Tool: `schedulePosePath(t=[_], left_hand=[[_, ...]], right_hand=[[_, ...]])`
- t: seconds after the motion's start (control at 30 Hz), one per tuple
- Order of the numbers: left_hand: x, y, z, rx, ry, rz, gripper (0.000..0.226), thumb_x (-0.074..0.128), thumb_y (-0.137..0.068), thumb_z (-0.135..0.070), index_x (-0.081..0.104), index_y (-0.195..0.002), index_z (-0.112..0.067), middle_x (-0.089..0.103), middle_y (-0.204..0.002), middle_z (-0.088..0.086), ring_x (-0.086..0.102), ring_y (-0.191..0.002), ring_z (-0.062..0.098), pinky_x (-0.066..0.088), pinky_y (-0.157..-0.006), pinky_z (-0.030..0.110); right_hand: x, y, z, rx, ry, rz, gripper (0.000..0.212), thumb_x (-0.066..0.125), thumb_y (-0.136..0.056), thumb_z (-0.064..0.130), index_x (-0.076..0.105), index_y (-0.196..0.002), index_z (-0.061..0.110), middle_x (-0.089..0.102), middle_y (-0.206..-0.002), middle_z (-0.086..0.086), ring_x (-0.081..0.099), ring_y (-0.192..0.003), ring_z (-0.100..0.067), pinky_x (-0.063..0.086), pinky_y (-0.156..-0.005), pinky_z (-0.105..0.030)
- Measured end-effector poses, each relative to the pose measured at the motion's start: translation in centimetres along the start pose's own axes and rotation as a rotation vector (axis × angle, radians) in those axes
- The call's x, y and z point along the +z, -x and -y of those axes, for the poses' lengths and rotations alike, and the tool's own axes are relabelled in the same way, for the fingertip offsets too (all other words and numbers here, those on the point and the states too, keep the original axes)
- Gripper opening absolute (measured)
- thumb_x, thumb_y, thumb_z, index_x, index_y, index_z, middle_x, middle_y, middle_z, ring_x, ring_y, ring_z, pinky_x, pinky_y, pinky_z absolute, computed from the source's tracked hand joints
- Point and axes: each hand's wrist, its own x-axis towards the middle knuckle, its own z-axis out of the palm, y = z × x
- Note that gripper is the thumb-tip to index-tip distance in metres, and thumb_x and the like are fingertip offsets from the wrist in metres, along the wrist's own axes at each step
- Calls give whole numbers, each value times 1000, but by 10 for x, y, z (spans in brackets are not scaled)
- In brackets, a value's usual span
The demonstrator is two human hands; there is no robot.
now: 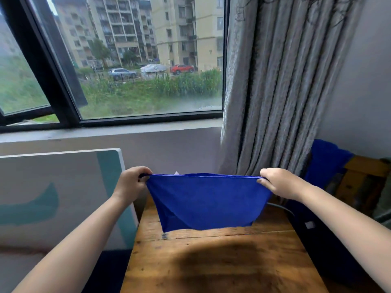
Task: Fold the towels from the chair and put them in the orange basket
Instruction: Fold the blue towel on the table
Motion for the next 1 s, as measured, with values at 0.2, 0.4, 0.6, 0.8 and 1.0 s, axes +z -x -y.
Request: schedulePosePath(t=[0.2,0.4,0.6,0.8,1.0], left_hand=[[9,12,11,-70,34,37,16,55,-80,14,67,-82,3,64,-79,16,51,-71,24,39,-68,25],[13,31,21,-104,119,145,28,56,-75,16,57,-68,-11,61,-72,9,51,-63,18,40,-56,1],[21,50,39,-169,139,248,42,59,-69,14,51,-52,-23,64,-79,9,59,-78,23,42,-63,0],[27,59,51,-186,110,278,45,59,-69,17,50,-50,-23,63,-81,10,59,-77,23,42,-62,0],[30,61,50,-207,96,273,41,60,-70,14,51,-52,-21,63,-82,9,59,-80,24,47,-74,26]], right_hand=[[1,7,14,15,-36,-18,26,41,-98,22,48,-73,18,65,-102,-15,59,-101,-27,36,-75,-32],[30,14,14,108,-235,-15,19,49,-93,7,65,-100,1,69,-82,-11,66,-76,-20,39,-68,-25],[63,21,25,259,-484,110,16,49,-87,0,64,-89,5,58,-56,4,51,-30,6,36,-35,-7],[87,26,22,396,-728,129,23,57,-84,-3,57,-72,16,65,-77,-6,62,-43,5,40,-32,-14],[96,31,24,537,-752,-57,17,60,-81,-5,56,-70,8,62,-55,-1,54,-33,7,42,-33,-9]])
